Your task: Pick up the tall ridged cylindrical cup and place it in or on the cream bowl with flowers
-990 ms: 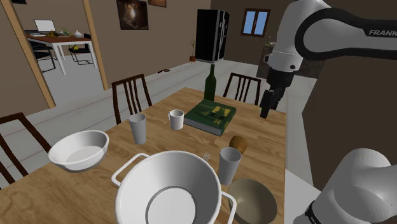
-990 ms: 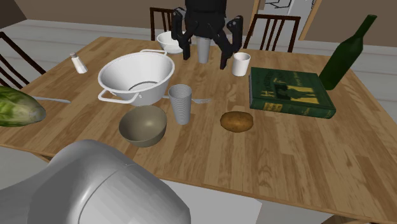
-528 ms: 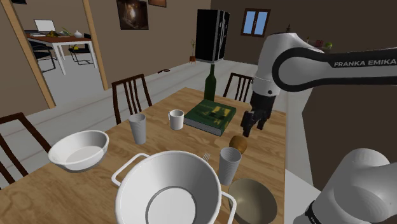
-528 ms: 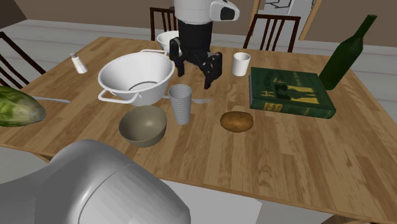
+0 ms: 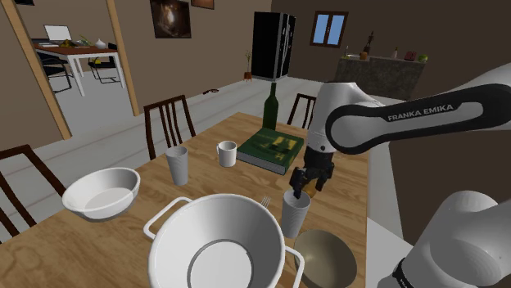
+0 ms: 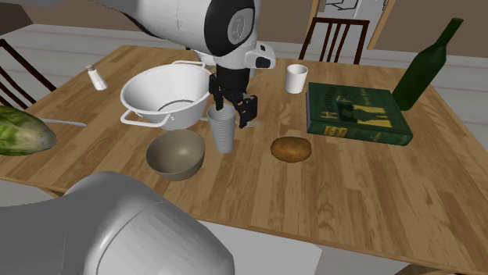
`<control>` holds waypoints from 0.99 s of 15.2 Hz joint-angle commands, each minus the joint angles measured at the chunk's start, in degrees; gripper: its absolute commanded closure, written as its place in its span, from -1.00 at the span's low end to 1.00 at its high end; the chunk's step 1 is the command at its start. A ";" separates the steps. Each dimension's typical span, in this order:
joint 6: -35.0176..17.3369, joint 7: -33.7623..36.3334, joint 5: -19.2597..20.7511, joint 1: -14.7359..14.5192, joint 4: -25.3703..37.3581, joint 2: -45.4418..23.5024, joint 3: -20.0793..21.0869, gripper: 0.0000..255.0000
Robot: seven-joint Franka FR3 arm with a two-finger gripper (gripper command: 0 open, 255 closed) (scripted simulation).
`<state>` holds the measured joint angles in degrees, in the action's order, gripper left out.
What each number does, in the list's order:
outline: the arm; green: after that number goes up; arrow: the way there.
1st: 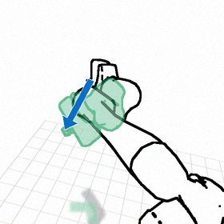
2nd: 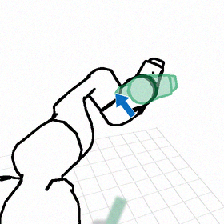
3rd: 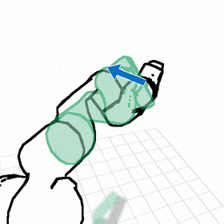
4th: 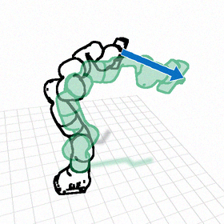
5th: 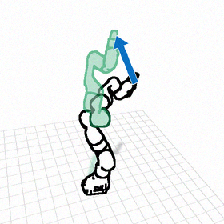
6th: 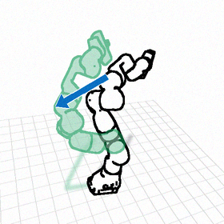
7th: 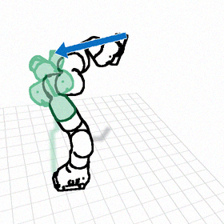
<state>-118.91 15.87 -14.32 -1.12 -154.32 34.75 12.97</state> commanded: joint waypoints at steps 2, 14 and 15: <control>-3.35 0.32 -0.65 -0.16 -1.30 -1.95 0.70 -1.00; -6.77 0.20 -1.22 -0.40 -2.99 -3.66 1.27 -1.00; -6.77 0.20 -1.22 -0.40 -2.99 -3.66 1.27 1.00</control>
<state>-125.68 16.07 -15.54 -1.52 -157.31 31.10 14.24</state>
